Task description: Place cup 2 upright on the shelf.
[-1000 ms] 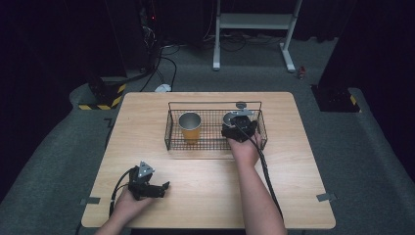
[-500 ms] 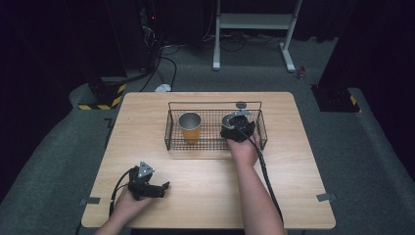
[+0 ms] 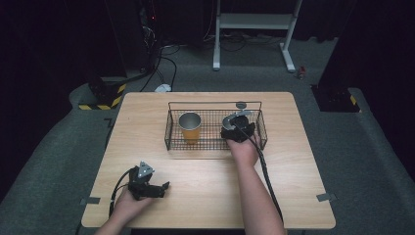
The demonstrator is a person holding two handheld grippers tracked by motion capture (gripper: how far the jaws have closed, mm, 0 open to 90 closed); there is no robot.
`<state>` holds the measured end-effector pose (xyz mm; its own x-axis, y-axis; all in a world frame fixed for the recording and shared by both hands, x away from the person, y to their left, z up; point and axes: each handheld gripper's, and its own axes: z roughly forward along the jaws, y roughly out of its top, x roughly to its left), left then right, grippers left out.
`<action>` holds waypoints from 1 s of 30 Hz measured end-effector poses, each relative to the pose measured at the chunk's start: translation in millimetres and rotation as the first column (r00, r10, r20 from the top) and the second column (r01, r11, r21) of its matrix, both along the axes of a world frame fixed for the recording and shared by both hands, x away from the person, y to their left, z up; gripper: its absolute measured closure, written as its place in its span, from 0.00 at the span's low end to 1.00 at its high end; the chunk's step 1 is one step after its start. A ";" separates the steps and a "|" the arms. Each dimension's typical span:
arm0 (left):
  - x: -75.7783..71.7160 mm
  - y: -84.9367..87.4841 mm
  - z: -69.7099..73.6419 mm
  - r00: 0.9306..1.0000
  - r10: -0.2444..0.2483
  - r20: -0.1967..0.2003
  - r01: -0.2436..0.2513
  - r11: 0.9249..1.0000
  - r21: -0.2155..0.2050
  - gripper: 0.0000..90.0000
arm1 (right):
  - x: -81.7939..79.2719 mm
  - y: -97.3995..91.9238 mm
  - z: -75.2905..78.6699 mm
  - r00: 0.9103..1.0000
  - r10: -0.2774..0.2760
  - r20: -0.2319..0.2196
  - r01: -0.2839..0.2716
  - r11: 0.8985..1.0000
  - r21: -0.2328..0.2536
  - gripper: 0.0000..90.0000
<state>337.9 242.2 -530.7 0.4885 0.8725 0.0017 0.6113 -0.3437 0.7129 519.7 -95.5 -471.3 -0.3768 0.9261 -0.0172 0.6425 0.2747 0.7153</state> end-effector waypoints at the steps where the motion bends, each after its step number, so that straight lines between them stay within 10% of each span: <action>1: 0.0 0.0 0.0 1.000 0.000 0.000 0.000 1.000 0.000 0.01 | 0.0 0.0 0.1 1.000 0.000 -0.002 0.000 1.000 -0.001 0.20; 17: -0.1 0.2 0.1 1.000 -0.002 -0.002 0.002 1.000 0.002 0.01 | -10.9 -2.1 16.4 0.999 -0.005 0.038 0.005 1.000 -0.021 0.10; 30: 0.3 0.2 0.1 1.000 -0.004 0.000 0.004 1.000 0.002 0.01 | -53.5 -14.0 36.3 0.994 0.038 0.104 -0.040 0.999 0.026 0.10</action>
<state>338.2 242.3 -530.6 0.4921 0.8705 0.0038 0.6095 -0.3476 0.7125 466.2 -109.6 -435.0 -0.4102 0.9114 -0.0327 0.5536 0.2772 0.7853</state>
